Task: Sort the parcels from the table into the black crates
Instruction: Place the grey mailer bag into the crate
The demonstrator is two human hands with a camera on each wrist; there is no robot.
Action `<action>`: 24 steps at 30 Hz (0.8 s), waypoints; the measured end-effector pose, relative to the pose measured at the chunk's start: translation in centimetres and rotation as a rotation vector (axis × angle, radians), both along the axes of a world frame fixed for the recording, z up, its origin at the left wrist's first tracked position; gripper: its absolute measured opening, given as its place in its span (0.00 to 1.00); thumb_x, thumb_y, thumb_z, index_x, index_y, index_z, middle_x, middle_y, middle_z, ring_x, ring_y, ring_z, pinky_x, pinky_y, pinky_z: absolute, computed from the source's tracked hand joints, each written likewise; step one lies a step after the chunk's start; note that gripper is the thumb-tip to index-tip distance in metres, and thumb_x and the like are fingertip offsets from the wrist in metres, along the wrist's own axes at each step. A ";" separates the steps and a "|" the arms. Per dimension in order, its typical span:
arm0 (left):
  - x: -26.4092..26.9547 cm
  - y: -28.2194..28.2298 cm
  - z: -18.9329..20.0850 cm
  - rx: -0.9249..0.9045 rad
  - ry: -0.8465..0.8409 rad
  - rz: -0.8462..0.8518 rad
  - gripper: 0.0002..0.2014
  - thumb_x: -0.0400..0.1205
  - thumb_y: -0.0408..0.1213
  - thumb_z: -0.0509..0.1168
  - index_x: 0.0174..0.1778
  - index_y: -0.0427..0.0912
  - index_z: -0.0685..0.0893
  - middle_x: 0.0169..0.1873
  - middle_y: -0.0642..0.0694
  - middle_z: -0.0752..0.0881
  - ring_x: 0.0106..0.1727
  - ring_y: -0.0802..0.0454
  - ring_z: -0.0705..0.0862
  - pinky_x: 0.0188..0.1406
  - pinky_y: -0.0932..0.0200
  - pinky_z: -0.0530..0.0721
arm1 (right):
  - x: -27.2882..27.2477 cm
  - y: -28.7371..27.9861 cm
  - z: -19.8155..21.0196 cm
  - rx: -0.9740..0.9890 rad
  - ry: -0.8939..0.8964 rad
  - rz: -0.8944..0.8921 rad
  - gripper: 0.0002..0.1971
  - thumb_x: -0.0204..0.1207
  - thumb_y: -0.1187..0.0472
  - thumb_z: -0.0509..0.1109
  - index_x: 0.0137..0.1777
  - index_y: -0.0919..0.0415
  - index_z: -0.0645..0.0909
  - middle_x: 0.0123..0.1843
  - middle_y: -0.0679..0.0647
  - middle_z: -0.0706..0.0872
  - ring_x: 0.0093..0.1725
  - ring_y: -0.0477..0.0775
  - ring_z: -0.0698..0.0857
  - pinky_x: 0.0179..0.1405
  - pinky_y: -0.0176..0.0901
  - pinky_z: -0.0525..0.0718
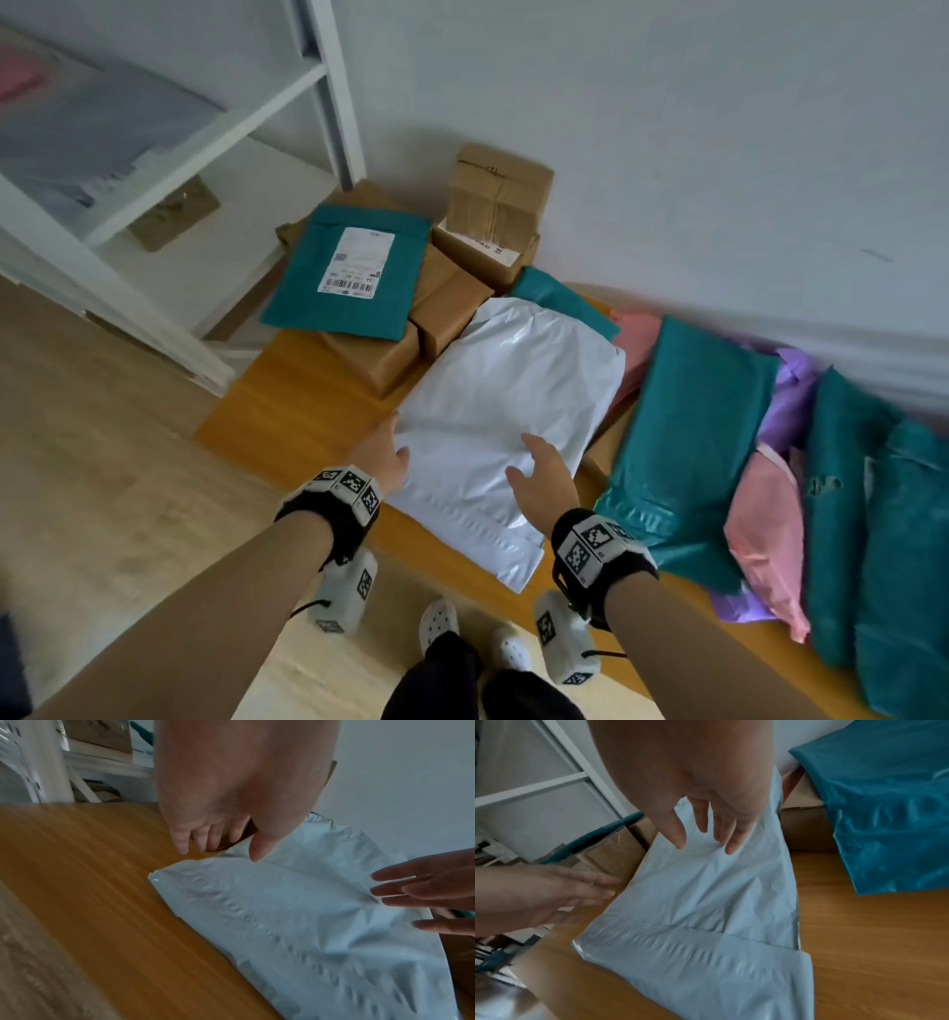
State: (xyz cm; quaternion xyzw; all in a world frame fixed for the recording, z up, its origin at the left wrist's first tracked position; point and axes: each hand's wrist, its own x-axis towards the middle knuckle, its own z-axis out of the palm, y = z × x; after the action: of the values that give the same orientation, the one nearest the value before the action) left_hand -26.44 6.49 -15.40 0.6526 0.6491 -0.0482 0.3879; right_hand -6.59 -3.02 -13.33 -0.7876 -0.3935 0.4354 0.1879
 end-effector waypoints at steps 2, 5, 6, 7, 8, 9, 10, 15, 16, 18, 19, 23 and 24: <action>0.3 0.9 -0.4 -0.007 -0.030 0.002 0.28 0.86 0.38 0.58 0.82 0.45 0.58 0.76 0.44 0.70 0.73 0.42 0.73 0.71 0.49 0.73 | -0.1 0.5 -0.3 0.024 -0.027 0.050 0.27 0.83 0.61 0.62 0.81 0.57 0.61 0.82 0.52 0.63 0.79 0.52 0.66 0.74 0.37 0.65; 1.0 2.2 -0.7 -0.009 -0.068 -0.009 0.29 0.85 0.38 0.59 0.82 0.46 0.57 0.77 0.43 0.69 0.73 0.40 0.73 0.71 0.46 0.74 | -0.2 1.1 -0.6 0.030 -0.036 0.109 0.28 0.83 0.62 0.62 0.82 0.57 0.59 0.83 0.52 0.61 0.80 0.52 0.64 0.77 0.38 0.63; 1.2 2.6 -0.9 -0.013 -0.072 -0.013 0.29 0.85 0.38 0.60 0.82 0.45 0.57 0.77 0.43 0.69 0.74 0.40 0.73 0.71 0.46 0.73 | -0.2 1.3 -0.7 0.024 -0.029 0.115 0.28 0.83 0.62 0.62 0.82 0.57 0.59 0.83 0.51 0.60 0.80 0.52 0.64 0.77 0.39 0.63; 1.4 3.0 -1.0 -0.026 -0.070 -0.005 0.29 0.85 0.38 0.60 0.82 0.44 0.58 0.77 0.42 0.70 0.73 0.39 0.73 0.71 0.46 0.73 | -0.2 1.4 -0.8 0.020 -0.023 0.119 0.28 0.83 0.61 0.62 0.82 0.57 0.58 0.83 0.51 0.60 0.80 0.52 0.64 0.77 0.39 0.63; 1.5 3.4 -1.1 -0.042 -0.071 0.017 0.29 0.85 0.38 0.61 0.81 0.43 0.60 0.76 0.41 0.71 0.73 0.38 0.74 0.70 0.47 0.74 | -0.2 1.5 -0.8 0.015 -0.019 0.119 0.29 0.83 0.61 0.62 0.82 0.57 0.58 0.83 0.50 0.60 0.80 0.51 0.64 0.77 0.40 0.64; 1.6 3.8 -1.2 -0.054 -0.071 0.048 0.28 0.85 0.39 0.61 0.81 0.42 0.62 0.75 0.40 0.73 0.72 0.38 0.74 0.70 0.47 0.74 | -0.2 1.5 -0.9 0.011 -0.015 0.118 0.29 0.83 0.61 0.62 0.82 0.56 0.58 0.83 0.50 0.60 0.80 0.51 0.64 0.77 0.40 0.64; 1.6 4.2 -1.2 -0.063 -0.066 0.080 0.27 0.84 0.40 0.61 0.80 0.40 0.64 0.73 0.38 0.74 0.71 0.37 0.74 0.69 0.47 0.74 | -0.2 1.6 -1.0 0.006 -0.013 0.116 0.29 0.83 0.61 0.62 0.82 0.56 0.58 0.83 0.50 0.60 0.80 0.51 0.65 0.76 0.40 0.65; 1.5 4.9 -0.8 -0.069 -0.065 0.110 0.13 0.82 0.41 0.63 0.55 0.34 0.82 0.53 0.33 0.85 0.49 0.39 0.82 0.47 0.52 0.76 | 0.1 1.8 -0.8 -0.022 -0.035 0.144 0.30 0.83 0.62 0.62 0.83 0.57 0.57 0.83 0.51 0.61 0.79 0.52 0.66 0.75 0.38 0.64; 1.5 4.8 -0.6 -0.056 -0.074 0.112 0.11 0.82 0.40 0.64 0.46 0.34 0.82 0.47 0.32 0.85 0.44 0.40 0.82 0.42 0.53 0.74 | 0.2 1.9 -0.8 -0.030 -0.041 0.156 0.30 0.83 0.62 0.63 0.83 0.57 0.57 0.83 0.51 0.61 0.79 0.53 0.66 0.75 0.39 0.64; 1.5 4.7 -0.1 -0.032 -0.100 0.126 0.10 0.80 0.38 0.65 0.39 0.34 0.81 0.40 0.31 0.85 0.41 0.38 0.84 0.39 0.53 0.74 | 0.2 2.1 -0.6 -0.048 -0.049 0.178 0.30 0.83 0.61 0.63 0.83 0.58 0.56 0.83 0.52 0.60 0.80 0.53 0.64 0.76 0.41 0.63; 1.4 4.6 0.3 -0.028 -0.125 0.135 0.10 0.80 0.37 0.66 0.39 0.33 0.82 0.40 0.32 0.85 0.42 0.38 0.84 0.39 0.53 0.77 | 0.2 2.2 -0.5 -0.055 -0.049 0.187 0.30 0.83 0.61 0.63 0.83 0.59 0.56 0.83 0.52 0.60 0.80 0.53 0.64 0.77 0.41 0.63; 1.1 3.8 3.0 -0.019 -0.247 0.143 0.07 0.80 0.36 0.68 0.43 0.35 0.84 0.40 0.38 0.86 0.43 0.43 0.83 0.41 0.55 0.79 | 0.2 2.5 0.4 -0.073 -0.056 0.215 0.30 0.84 0.59 0.62 0.83 0.59 0.55 0.84 0.53 0.58 0.80 0.54 0.65 0.77 0.43 0.64; 1.1 3.5 3.9 -0.013 -0.270 0.137 0.05 0.79 0.35 0.68 0.42 0.36 0.84 0.38 0.41 0.85 0.41 0.45 0.82 0.38 0.59 0.77 | 0.3 2.6 0.7 -0.070 -0.056 0.219 0.31 0.84 0.58 0.62 0.83 0.59 0.54 0.84 0.53 0.58 0.80 0.54 0.64 0.77 0.43 0.63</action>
State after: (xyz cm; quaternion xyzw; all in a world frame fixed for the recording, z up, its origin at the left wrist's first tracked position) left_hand -25.38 10.00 -11.54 0.6050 0.6337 0.0624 0.4781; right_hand -6.33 -0.39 -12.62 -0.7577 -0.4670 0.4447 0.1006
